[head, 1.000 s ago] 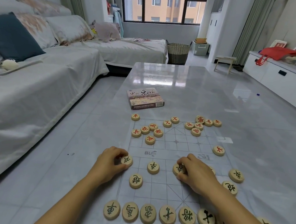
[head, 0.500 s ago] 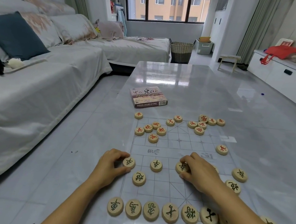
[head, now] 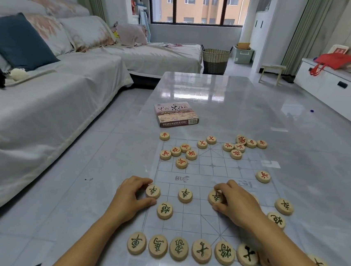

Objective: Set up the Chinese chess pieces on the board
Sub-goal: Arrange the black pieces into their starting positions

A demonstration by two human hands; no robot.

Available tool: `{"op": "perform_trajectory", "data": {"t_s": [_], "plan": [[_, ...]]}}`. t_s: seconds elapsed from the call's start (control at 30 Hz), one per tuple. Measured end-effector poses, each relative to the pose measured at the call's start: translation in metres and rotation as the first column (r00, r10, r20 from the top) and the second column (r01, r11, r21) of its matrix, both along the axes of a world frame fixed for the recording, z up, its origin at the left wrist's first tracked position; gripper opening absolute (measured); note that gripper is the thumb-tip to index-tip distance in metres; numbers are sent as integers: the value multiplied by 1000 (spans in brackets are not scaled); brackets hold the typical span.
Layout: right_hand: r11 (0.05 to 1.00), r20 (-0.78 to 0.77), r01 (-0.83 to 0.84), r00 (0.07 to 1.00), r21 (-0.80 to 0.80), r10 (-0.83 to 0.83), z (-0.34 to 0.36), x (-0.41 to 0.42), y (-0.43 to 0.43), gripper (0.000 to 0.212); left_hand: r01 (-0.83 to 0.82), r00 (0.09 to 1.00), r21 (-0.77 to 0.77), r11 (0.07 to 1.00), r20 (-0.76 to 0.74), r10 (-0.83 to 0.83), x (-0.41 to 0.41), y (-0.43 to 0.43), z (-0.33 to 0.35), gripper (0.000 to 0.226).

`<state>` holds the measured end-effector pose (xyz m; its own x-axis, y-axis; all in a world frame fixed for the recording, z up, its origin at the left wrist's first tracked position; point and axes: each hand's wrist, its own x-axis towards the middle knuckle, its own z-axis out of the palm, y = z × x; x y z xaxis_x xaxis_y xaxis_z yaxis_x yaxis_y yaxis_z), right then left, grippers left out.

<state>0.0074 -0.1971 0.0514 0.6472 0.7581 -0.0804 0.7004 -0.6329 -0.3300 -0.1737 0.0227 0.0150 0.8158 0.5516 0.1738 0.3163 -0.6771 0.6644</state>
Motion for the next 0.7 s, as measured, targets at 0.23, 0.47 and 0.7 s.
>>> {"op": "perform_trajectory", "data": {"t_s": [0.23, 0.47, 0.7], "plan": [[1000, 14, 10, 1000, 11, -11, -1, -2, 0, 52, 3, 1000, 28, 1000, 5, -3, 0, -1, -1, 48], [1000, 32, 9, 999, 20, -10, -1, -3, 0, 46, -3, 1000, 42, 999, 7, 2, -1, -2, -1, 48], [1000, 17, 10, 1000, 21, -11, -1, -3, 0, 47, -1, 1000, 56, 998, 6, 1, 0, -2, -1, 48]]}}
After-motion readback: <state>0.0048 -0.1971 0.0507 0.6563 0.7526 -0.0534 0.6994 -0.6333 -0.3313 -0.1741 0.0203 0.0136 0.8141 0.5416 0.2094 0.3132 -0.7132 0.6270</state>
